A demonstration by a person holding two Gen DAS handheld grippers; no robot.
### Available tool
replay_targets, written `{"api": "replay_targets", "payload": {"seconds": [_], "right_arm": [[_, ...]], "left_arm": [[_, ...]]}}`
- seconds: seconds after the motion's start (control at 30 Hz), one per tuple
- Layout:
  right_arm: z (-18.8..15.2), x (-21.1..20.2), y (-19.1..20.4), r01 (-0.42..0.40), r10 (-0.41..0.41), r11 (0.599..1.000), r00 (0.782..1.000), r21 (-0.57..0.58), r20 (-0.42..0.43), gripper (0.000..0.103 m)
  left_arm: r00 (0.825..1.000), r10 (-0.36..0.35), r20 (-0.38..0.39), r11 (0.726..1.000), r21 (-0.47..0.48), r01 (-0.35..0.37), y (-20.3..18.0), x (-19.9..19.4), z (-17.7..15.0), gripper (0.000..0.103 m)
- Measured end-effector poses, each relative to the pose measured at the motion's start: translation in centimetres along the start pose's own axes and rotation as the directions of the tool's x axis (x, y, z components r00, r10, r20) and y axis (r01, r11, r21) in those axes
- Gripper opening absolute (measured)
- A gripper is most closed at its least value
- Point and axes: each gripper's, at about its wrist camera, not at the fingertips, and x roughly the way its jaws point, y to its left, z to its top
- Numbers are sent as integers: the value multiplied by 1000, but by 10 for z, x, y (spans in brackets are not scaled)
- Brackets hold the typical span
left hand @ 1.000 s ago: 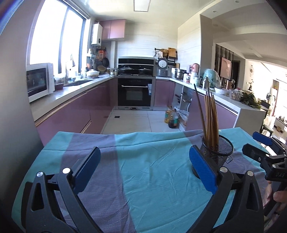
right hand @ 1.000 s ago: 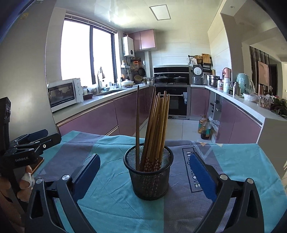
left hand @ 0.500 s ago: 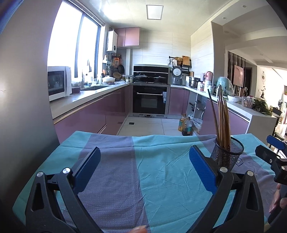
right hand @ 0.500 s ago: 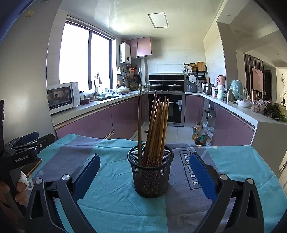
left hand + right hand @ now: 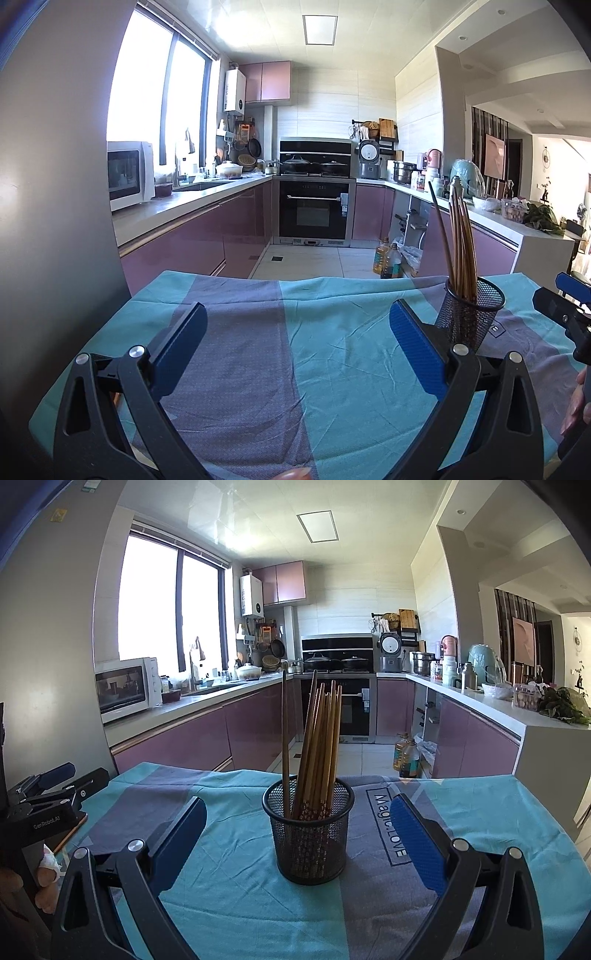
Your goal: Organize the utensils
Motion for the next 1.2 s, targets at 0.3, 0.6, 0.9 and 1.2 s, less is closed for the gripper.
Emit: {"api": "replay_targets", "payload": {"seconds": [0.3, 0.6, 0.9, 1.2], "right_arm": [[-2, 0, -1, 4, -4, 1000, 1000, 4, -1, 96], [-2, 0, 0, 3, -3, 1000, 1000, 10, -1, 96], [-2, 0, -1, 3, -3, 1000, 1000, 16, 2, 96], [-2, 1, -2, 6, -7, 1000, 1000, 20, 3, 96]], "left_arm": [[1000, 12, 9, 1000, 7, -12, 0, -4, -1, 97], [1000, 10, 12, 1000, 6, -10, 0, -6, 0, 97], [1000, 16, 15, 1000, -2, -16, -1, -7, 1, 97], [1000, 21, 21, 1000, 0, -21, -1, -6, 2, 97]]}}
